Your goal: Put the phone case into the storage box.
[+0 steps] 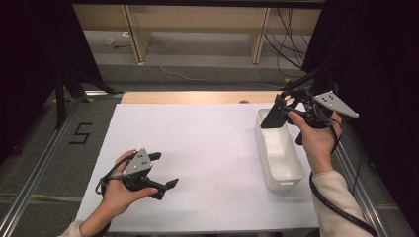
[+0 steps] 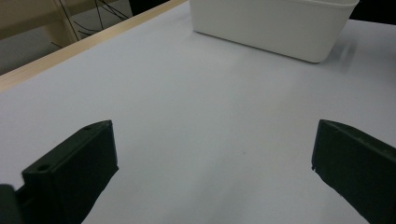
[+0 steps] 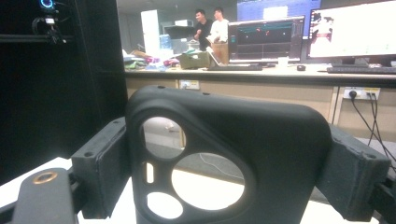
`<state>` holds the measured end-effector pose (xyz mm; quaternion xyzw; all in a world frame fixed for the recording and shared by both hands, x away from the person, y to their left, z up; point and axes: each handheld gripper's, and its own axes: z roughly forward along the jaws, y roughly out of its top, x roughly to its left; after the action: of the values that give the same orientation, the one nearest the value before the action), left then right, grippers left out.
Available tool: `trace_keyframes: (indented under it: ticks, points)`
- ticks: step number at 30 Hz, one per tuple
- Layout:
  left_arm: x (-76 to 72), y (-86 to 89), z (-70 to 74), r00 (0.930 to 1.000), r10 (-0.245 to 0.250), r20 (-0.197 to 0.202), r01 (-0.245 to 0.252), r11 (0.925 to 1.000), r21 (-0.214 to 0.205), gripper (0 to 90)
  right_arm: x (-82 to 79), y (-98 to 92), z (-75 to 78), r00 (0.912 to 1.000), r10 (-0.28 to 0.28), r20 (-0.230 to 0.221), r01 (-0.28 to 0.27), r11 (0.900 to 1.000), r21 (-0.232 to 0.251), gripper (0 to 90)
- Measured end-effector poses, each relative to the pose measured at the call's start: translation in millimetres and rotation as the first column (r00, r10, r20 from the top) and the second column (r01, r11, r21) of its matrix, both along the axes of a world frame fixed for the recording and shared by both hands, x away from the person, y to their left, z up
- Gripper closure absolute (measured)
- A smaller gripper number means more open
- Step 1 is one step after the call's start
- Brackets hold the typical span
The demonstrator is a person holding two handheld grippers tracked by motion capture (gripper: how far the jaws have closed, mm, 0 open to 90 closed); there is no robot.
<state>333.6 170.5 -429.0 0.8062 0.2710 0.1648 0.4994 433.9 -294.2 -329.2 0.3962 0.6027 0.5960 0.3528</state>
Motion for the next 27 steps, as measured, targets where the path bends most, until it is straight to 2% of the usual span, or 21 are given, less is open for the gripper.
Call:
trace_keyframes:
  ticks: [27]
  points:
    - [0.3, -0.4, -0.6, 1.0000, -0.001, -0.002, 0.001, 1.0000, -0.001, 0.0, 7.9, -3.3, -5.8, 0.9994, -0.031, -0.017, 0.030, 0.9988, -0.038, 15.8]
